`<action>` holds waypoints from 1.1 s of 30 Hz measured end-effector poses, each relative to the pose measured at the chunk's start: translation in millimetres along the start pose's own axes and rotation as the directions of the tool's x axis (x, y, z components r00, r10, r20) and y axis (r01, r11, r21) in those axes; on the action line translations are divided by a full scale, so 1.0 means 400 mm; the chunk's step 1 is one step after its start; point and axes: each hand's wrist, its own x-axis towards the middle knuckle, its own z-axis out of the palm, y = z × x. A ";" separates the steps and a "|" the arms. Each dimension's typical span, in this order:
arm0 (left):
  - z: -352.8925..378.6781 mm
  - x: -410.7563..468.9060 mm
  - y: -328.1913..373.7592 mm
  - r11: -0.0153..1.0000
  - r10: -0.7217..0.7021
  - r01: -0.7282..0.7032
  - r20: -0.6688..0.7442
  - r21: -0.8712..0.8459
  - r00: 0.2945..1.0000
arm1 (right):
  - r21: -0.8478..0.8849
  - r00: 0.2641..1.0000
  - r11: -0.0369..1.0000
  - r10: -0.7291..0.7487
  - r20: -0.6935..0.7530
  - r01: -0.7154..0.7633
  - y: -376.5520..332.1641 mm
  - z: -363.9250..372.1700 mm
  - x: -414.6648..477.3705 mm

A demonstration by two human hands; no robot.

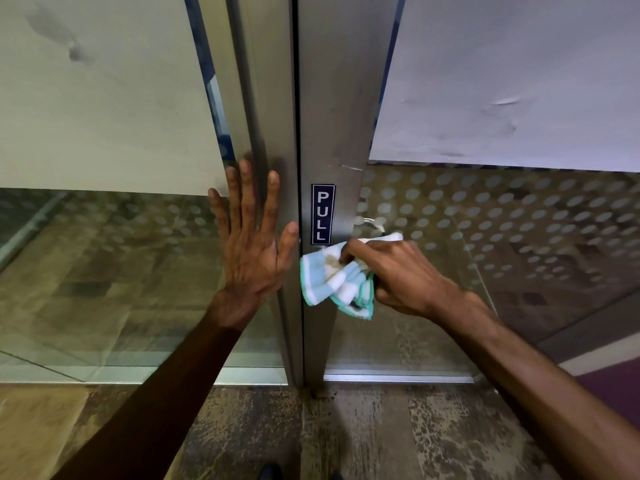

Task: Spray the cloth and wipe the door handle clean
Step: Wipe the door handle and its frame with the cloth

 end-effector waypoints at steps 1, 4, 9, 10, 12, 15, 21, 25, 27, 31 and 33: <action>0.001 -0.002 -0.002 1.000 0.005 -0.005 -0.002 -0.002 1.000 | 0.045 1.000 0.999 0.024 -0.016 -0.023 0.000 -0.020 -0.022; -0.001 -0.004 -0.006 1.000 0.012 -0.012 0.004 -0.006 1.000 | 0.328 0.960 0.935 0.208 -0.189 -0.138 0.010 -0.074 -0.112; -0.003 -0.003 -0.007 1.000 -0.003 0.003 0.012 -0.020 1.000 | 0.813 0.633 0.556 0.695 -0.341 -0.172 0.025 -0.083 -0.239; -0.003 -0.001 -0.006 1.000 -0.002 0.002 0.014 -0.019 1.000 | 0.831 0.605 0.521 0.731 -0.315 -0.197 0.026 -0.069 -0.255; -0.002 0.000 -0.006 1.000 0.008 -0.008 0.020 -0.015 1.000 | 0.801 0.629 0.533 0.729 -0.271 -0.273 0.023 -0.031 -0.272; 0.002 0.003 -0.008 1.000 0.023 -0.023 0.026 -0.003 0.999 | 0.650 0.747 0.701 0.592 -0.303 -0.292 0.008 0.008 -0.255; 0.002 -0.002 -0.017 0.999 0.039 -0.039 0.011 0.003 0.999 | -0.147 0.982 0.985 -0.111 -0.154 0.088 0.000 0.085 -0.105; 0.001 -0.017 -0.020 0.999 0.053 -0.053 0.008 -0.006 0.999 | -0.282 0.982 0.942 -0.187 0.012 0.183 -0.017 0.148 -0.034; 0.003 -0.029 -0.021 0.999 0.044 -0.044 0.002 -0.010 0.999 | -0.290 0.991 0.947 -0.123 0.060 0.136 -0.032 0.157 -0.009; 0.007 -0.050 -0.026 0.999 0.042 -0.042 0.002 -0.006 0.999 | -0.112 0.966 0.990 0.108 0.237 -0.083 -0.080 0.140 0.012; 0.007 -0.054 -0.030 0.999 0.035 -0.035 0.006 -0.002 0.999 | 0.002 0.930 0.970 0.231 0.287 -0.242 -0.108 0.133 0.011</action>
